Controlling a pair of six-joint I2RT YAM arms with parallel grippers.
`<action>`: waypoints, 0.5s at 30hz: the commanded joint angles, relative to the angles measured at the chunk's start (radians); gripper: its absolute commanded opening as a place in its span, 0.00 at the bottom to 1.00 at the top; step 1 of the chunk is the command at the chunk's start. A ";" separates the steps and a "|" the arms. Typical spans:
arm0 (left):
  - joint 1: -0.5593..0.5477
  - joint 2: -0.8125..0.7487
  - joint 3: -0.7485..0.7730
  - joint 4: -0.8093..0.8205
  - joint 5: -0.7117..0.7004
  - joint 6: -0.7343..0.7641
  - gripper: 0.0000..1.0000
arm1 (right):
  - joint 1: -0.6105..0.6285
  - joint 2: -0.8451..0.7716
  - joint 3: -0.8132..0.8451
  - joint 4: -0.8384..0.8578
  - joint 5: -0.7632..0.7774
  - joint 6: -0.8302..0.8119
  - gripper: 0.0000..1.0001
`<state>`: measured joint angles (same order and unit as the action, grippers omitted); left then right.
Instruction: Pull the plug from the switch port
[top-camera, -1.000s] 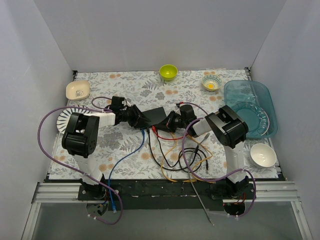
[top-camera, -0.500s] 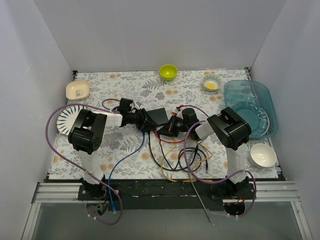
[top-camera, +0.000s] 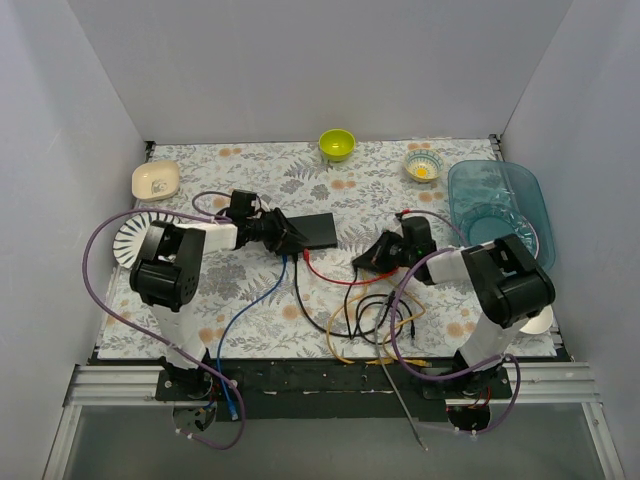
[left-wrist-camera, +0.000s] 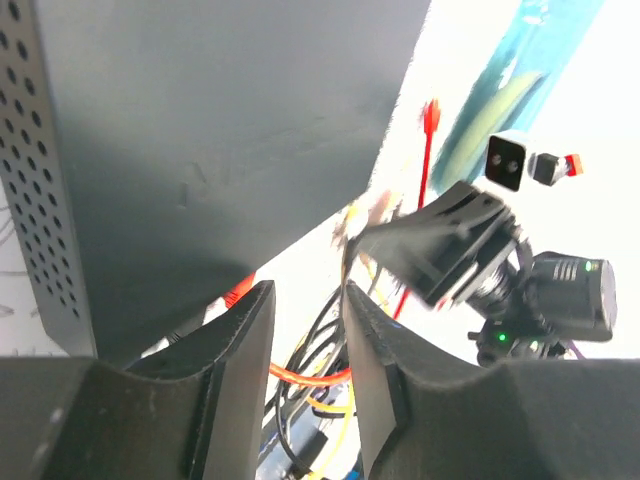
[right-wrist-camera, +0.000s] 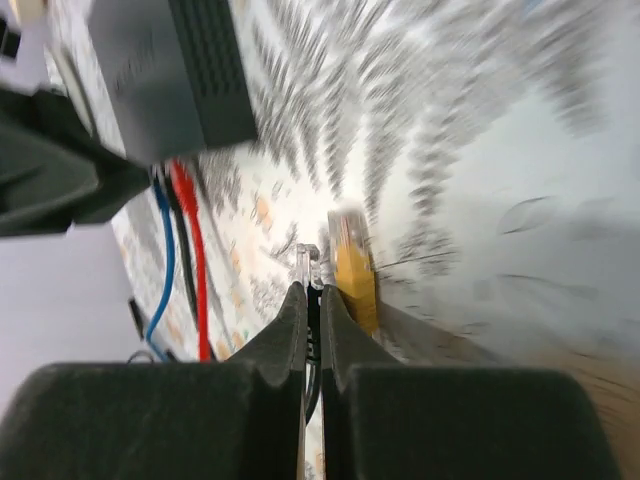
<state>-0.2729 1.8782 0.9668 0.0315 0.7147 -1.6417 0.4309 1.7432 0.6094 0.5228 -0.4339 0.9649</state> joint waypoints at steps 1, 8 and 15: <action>0.014 -0.116 0.021 0.030 -0.024 0.017 0.35 | -0.081 -0.091 0.050 -0.150 0.083 -0.161 0.21; 0.020 -0.157 0.026 0.053 -0.057 -0.001 0.37 | 0.003 -0.106 0.252 -0.231 0.133 -0.224 0.57; 0.029 -0.090 0.050 -0.060 -0.153 0.016 0.37 | 0.133 0.036 0.417 -0.247 0.066 -0.233 0.59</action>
<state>-0.2554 1.7748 0.9756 0.0479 0.6308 -1.6421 0.5083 1.6970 0.9421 0.2890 -0.3210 0.7597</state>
